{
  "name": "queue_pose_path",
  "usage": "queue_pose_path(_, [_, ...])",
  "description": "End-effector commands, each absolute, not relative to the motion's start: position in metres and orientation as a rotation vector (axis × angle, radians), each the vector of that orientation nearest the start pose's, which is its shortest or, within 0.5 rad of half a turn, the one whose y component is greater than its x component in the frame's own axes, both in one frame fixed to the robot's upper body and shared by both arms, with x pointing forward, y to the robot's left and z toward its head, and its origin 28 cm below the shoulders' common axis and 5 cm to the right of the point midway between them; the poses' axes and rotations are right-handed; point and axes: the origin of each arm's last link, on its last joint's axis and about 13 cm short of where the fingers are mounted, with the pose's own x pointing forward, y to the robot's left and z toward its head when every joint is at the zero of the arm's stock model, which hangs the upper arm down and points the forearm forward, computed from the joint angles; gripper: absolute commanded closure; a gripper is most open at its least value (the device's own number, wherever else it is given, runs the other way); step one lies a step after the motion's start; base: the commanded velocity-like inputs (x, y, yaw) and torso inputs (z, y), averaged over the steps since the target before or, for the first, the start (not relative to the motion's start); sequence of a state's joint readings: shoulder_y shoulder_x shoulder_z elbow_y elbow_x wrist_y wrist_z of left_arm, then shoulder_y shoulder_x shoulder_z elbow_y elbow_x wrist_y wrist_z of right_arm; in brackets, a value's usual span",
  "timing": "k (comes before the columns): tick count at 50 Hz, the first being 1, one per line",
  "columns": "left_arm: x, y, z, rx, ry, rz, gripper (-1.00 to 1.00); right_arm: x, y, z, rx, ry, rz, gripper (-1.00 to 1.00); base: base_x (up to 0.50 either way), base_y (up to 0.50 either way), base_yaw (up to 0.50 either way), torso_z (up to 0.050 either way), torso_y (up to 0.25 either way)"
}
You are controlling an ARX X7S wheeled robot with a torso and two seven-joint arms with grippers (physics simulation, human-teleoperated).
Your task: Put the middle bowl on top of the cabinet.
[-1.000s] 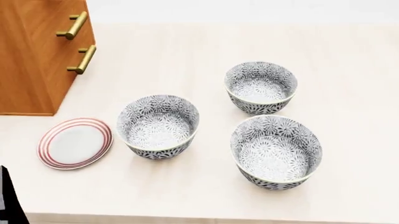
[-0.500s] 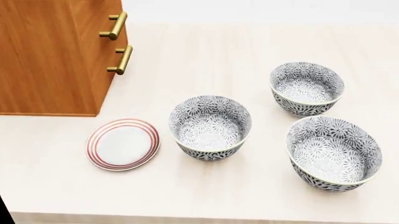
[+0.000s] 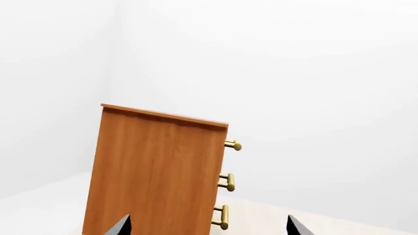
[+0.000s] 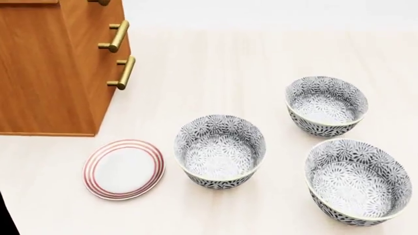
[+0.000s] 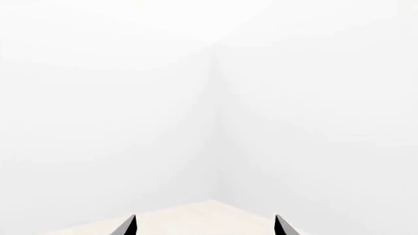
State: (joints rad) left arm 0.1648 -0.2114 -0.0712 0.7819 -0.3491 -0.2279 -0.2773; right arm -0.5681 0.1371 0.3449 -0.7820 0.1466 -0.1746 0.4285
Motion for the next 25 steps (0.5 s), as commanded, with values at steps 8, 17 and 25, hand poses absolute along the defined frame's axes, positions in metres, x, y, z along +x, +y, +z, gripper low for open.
queue_pose_path(8, [0.1595,0.2302,0.1312,-0.141,-0.351,0.118,-1.0,0.0882,-0.1654,0.1182,-0.114,-0.448,-0.585,-1.0,0.5,0.12,0.0,0.0,0.0])
queue_pose_path(17, [0.1599,0.2306,0.1312,-0.142,-0.35,0.119,-1.0,0.0868,-0.166,0.1189,-0.104,-0.452,-0.591,-1.0,0.0,0.0,0.0,0.0,0.0])
queue_pose_path(25, [0.1593,0.2307,0.1319,-0.142,-0.351,0.121,-1.0,0.0866,-0.1653,0.1197,-0.105,-0.456,-0.581,-1.0,0.32,0.0,0.0,0.0,0.0])
